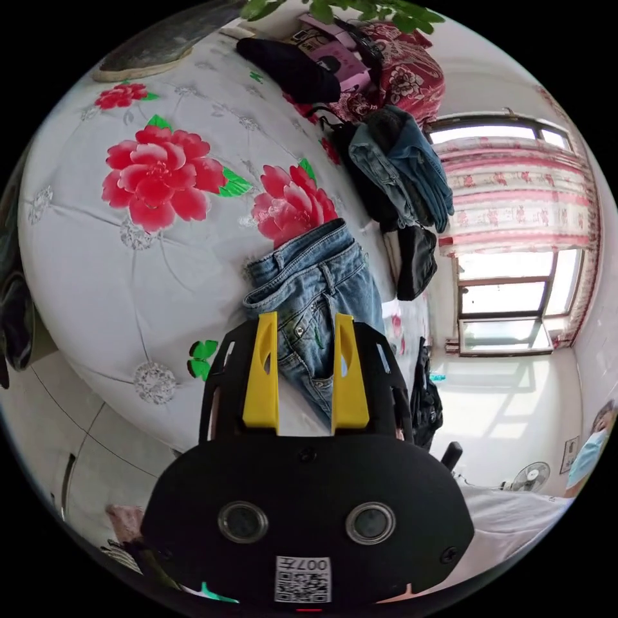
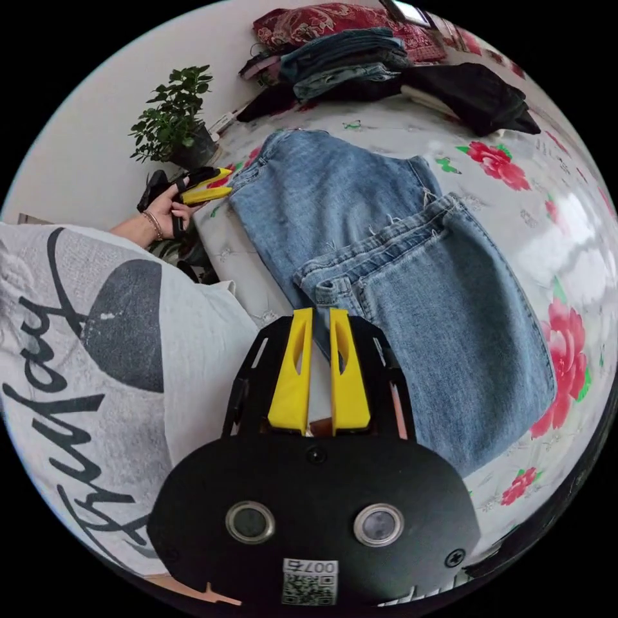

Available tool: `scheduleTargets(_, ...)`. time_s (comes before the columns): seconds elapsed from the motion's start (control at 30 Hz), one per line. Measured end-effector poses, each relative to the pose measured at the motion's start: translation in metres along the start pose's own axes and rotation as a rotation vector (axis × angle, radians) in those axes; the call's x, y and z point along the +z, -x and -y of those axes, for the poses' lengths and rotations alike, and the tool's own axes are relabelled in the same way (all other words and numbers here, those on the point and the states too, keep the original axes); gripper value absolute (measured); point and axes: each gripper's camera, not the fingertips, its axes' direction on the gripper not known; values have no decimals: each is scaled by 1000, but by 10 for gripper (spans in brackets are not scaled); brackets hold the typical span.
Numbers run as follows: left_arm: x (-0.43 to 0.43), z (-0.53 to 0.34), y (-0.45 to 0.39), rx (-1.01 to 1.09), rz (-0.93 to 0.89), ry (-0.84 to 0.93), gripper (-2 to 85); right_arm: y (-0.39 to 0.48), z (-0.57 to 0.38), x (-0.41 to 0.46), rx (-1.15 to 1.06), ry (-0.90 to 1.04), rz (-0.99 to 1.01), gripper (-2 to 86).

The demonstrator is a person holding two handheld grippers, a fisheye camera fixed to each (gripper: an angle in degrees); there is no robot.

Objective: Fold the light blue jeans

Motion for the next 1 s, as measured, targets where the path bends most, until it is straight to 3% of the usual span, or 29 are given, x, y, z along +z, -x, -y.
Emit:
scheduleTargets(0.3, 21, 21, 27, -95, -158, -123, 142, -48, -14, -40, 214, -221, 119, -3)
scheduleTargets(0.53, -7, 25, 20, 43, 25, -179, 143, -67, -21, -55, 276, -293, 115, -3)
scheduleTargets(0.77, 26, 56, 55, -31, -40, -107, 142, -86, -24, -51, 303, -269, 152, -3)
scheduleTargets(0.9, 42, 69, 72, -51, -176, -73, 112, -93, -20, -62, 289, -282, 123, -3)
scheduleTargets(1.0, 46, 72, 50, 41, -207, -51, 73, -103, -23, -69, 299, -292, 116, -3)
